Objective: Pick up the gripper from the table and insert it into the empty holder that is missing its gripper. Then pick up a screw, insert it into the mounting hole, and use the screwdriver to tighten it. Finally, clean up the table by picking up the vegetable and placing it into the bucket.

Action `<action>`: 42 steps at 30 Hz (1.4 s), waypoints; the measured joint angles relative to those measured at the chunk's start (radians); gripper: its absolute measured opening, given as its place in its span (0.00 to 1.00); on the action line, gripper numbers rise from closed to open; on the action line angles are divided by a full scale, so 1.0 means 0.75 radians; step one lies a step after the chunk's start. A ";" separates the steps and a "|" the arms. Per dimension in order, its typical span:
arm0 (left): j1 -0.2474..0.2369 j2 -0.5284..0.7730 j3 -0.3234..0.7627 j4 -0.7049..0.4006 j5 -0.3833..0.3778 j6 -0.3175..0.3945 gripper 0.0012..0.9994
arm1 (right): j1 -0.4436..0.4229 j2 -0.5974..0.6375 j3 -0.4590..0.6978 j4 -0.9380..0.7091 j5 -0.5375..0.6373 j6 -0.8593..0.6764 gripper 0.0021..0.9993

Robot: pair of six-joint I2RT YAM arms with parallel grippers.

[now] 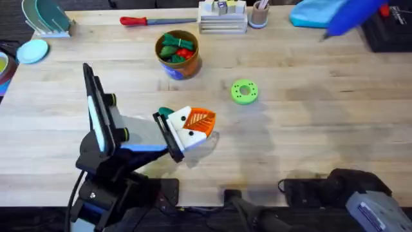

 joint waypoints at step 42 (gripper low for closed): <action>0.000 0.000 0.000 0.000 0.000 0.000 0.00 | 1.233 0.472 -0.246 0.807 -0.046 0.144 0.02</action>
